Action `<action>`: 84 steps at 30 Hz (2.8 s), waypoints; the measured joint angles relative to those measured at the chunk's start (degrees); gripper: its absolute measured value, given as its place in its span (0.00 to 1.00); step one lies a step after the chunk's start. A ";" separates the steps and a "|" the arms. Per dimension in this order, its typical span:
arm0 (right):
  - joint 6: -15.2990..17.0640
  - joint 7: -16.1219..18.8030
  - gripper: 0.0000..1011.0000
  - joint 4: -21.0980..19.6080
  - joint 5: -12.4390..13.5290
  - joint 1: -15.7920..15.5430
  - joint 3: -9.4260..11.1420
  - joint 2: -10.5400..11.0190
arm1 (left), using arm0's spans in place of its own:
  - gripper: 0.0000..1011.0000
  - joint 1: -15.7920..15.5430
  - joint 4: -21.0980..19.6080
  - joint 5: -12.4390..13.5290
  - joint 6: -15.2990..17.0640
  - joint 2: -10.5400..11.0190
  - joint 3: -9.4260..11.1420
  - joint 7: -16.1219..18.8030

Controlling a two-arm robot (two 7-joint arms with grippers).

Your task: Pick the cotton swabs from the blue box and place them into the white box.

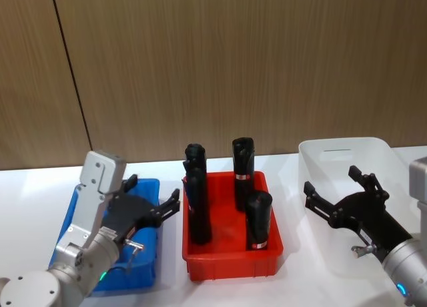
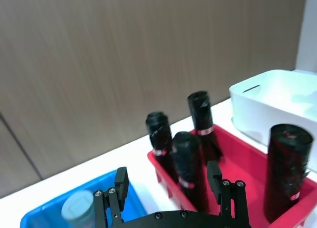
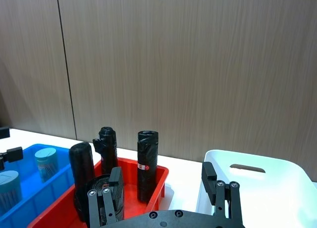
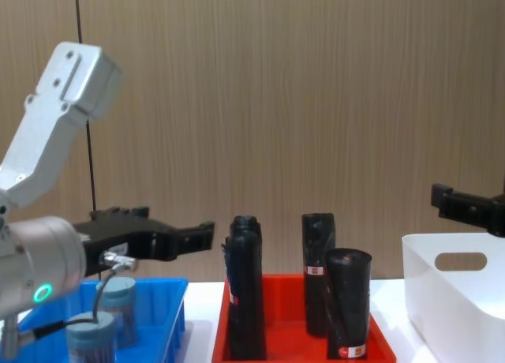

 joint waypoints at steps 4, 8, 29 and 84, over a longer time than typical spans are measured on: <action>0.00 0.00 0.99 0.00 0.00 0.00 0.00 0.00 | 0.99 0.11 0.38 -1.67 1.55 0.21 -0.64 1.11; 0.00 0.00 0.99 0.00 0.00 0.00 0.00 0.00 | 0.99 0.22 0.56 -3.44 3.64 0.36 -1.23 2.74; 0.00 0.00 0.99 0.00 0.00 0.00 0.00 0.00 | 0.99 0.59 0.61 -11.25 14.31 0.21 -3.45 10.94; 0.00 0.00 0.99 0.00 0.00 0.00 0.00 0.00 | 0.99 -5.37 12.47 -8.33 21.13 -2.32 -5.02 7.73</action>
